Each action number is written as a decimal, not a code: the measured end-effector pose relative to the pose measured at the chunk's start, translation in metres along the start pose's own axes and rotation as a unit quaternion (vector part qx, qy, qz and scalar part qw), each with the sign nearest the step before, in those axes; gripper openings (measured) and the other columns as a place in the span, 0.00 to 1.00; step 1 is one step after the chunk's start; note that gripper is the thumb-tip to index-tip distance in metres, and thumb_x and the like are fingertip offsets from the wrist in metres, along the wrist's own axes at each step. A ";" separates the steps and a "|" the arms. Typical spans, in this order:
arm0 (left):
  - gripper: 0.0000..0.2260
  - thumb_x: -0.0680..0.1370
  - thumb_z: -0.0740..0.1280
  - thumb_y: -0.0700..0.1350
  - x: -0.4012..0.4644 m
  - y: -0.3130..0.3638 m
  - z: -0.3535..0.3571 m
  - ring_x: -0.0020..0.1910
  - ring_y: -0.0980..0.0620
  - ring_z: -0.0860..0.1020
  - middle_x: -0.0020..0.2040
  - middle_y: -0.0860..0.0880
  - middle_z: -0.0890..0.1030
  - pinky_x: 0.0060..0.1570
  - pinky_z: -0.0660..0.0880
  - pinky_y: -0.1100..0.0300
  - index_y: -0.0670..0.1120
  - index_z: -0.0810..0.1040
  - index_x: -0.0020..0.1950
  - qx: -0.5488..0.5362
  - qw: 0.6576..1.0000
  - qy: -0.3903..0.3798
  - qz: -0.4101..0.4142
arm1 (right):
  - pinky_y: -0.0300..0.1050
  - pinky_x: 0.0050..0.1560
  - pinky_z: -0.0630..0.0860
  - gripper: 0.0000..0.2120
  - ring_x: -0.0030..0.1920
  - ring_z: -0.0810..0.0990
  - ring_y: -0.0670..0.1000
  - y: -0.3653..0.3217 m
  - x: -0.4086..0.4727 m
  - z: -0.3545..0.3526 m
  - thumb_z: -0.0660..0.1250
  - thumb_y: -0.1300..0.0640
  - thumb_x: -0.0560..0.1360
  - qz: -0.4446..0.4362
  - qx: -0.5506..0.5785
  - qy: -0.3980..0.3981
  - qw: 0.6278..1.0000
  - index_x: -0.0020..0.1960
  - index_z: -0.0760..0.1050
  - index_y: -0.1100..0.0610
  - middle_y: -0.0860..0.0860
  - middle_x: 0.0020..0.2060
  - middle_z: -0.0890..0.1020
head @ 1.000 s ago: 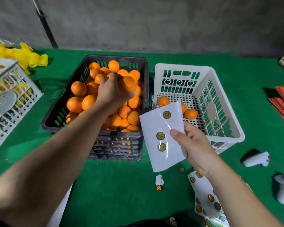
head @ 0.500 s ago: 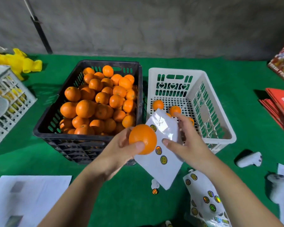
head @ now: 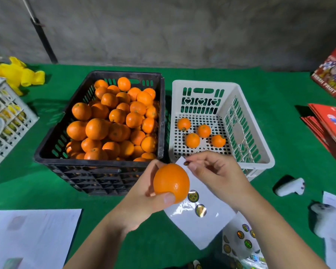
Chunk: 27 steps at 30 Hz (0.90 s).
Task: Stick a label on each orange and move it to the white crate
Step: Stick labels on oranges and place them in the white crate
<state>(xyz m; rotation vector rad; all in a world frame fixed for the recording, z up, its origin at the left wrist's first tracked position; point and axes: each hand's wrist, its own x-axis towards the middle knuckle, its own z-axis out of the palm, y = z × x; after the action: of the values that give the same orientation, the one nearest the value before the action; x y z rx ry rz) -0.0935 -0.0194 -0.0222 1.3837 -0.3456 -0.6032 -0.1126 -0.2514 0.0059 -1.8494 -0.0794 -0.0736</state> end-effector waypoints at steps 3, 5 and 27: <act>0.28 0.66 0.82 0.56 0.000 -0.001 0.002 0.51 0.52 0.83 0.53 0.58 0.81 0.50 0.79 0.57 0.58 0.74 0.62 0.008 1.000 0.003 0.004 | 0.41 0.52 0.82 0.10 0.48 0.86 0.44 0.001 -0.002 -0.005 0.75 0.56 0.78 -0.060 -0.137 -0.015 0.989 0.58 0.85 0.48 0.43 0.48 0.88; 0.25 0.67 0.80 0.53 0.000 -0.002 0.003 0.51 0.52 0.83 0.52 0.57 0.82 0.49 0.78 0.58 0.58 0.75 0.60 0.006 1.000 0.006 0.009 | 0.46 0.50 0.81 0.07 0.47 0.85 0.47 0.001 -0.001 -0.004 0.73 0.58 0.79 -0.100 -0.152 0.013 0.983 0.56 0.86 0.53 0.47 0.48 0.88; 0.26 0.70 0.82 0.53 0.005 0.000 0.007 0.57 0.50 0.84 0.59 0.54 0.81 0.52 0.80 0.57 0.60 0.74 0.62 0.057 0.997 0.036 0.046 | 0.34 0.39 0.75 0.05 0.37 0.79 0.44 -0.048 -0.017 -0.004 0.73 0.65 0.78 0.034 0.138 -0.124 0.982 0.49 0.82 0.57 0.47 0.38 0.83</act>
<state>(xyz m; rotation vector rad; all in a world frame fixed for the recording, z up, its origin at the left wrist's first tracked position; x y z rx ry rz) -0.0937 -0.0279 -0.0219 1.4878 -0.3875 -0.4623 -0.1337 -0.2427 0.0516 -1.5750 -0.1904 0.2081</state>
